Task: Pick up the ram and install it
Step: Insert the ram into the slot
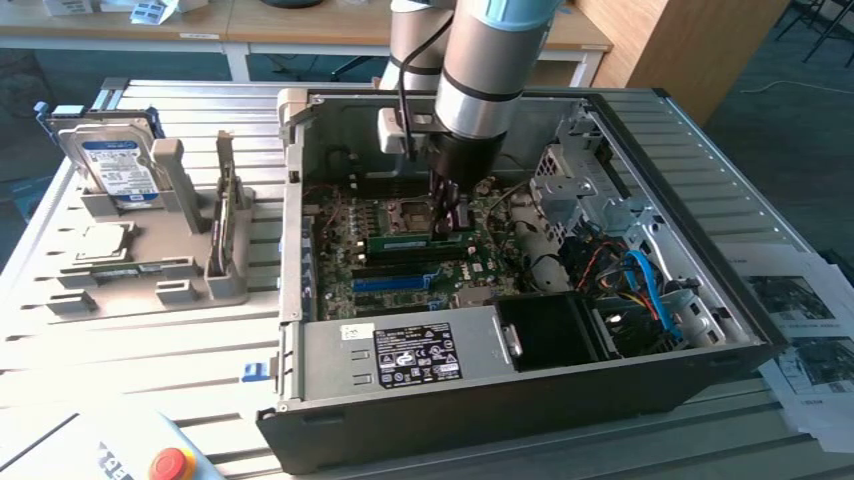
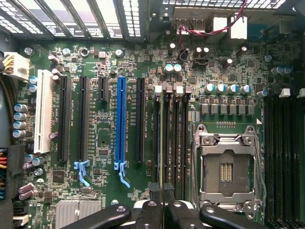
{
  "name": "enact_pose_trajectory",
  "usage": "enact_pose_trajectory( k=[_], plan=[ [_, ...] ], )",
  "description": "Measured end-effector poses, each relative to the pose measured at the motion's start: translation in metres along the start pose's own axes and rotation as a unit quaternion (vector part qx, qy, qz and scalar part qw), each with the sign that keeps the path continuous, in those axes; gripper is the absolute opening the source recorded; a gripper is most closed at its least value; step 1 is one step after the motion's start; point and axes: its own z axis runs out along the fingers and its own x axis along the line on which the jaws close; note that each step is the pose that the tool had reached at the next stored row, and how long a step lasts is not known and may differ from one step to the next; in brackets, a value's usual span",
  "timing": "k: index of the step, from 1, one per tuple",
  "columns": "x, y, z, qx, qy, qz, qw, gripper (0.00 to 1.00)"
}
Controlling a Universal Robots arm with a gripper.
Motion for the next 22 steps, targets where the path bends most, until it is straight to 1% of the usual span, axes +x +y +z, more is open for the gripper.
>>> enact_pose_trajectory(
  k=[2,6,22],
  plan=[
    [0.0,0.0,0.0005,0.0,0.0,0.0,1.0,0.12],
    [0.0001,-0.0003,0.0059,0.0,0.0,0.0,1.0,0.12],
    [0.0019,-0.0003,0.0061,0.0,0.0,0.0,1.0,0.12]
  ],
)
